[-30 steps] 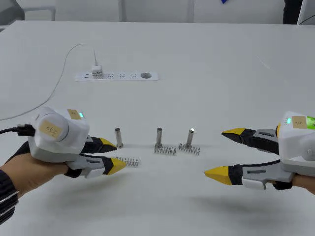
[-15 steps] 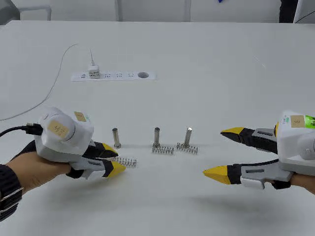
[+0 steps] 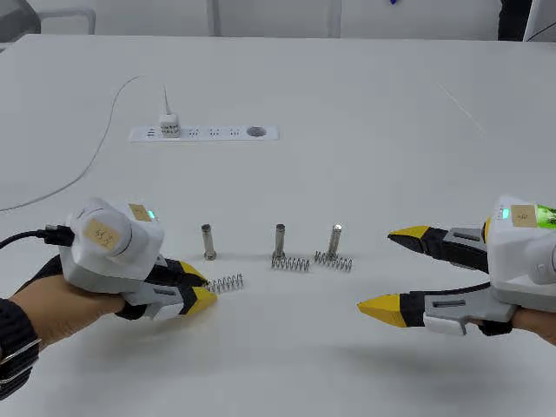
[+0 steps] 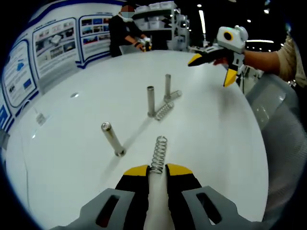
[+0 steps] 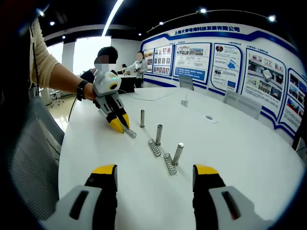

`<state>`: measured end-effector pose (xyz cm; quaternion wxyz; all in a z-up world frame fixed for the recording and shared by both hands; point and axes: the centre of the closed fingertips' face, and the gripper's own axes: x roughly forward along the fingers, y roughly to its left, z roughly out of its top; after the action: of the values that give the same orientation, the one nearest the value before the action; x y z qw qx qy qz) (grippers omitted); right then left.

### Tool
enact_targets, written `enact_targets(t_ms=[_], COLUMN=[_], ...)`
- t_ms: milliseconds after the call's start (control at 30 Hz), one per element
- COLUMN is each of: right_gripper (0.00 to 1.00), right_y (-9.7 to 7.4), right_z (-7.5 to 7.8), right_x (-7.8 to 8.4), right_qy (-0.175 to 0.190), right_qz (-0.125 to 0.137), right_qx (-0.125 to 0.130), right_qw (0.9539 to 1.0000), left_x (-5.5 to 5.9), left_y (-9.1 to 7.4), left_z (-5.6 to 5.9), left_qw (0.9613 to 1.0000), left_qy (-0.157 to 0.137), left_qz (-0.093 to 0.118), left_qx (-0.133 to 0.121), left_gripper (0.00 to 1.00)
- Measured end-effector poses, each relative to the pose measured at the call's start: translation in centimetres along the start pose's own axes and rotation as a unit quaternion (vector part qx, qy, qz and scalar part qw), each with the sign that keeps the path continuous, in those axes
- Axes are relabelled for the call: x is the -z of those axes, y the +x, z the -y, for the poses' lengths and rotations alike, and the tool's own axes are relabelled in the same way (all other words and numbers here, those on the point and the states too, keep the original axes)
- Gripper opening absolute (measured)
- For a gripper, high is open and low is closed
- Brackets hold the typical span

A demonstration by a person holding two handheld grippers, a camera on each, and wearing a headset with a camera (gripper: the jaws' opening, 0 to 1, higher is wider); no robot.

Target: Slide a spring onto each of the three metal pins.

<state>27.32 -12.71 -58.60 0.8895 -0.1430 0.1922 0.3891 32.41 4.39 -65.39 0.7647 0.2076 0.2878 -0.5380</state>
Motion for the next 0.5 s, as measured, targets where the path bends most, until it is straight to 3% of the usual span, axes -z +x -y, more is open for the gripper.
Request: enact_targets(t_ms=[500], right_gripper=[0.63], right_y=[0.34], right_z=[-0.54], right_x=[-0.47], right_qy=[-0.011], right_qz=[0.001], right_qx=[-0.010], right_qw=[0.9999], left_x=[0.00], left_y=[-0.26], left_z=[-0.10], left_qw=[0.9999], left_qy=[0.011], left_qz=[0.000], left_qx=[-0.009], left_gripper=[0.11])
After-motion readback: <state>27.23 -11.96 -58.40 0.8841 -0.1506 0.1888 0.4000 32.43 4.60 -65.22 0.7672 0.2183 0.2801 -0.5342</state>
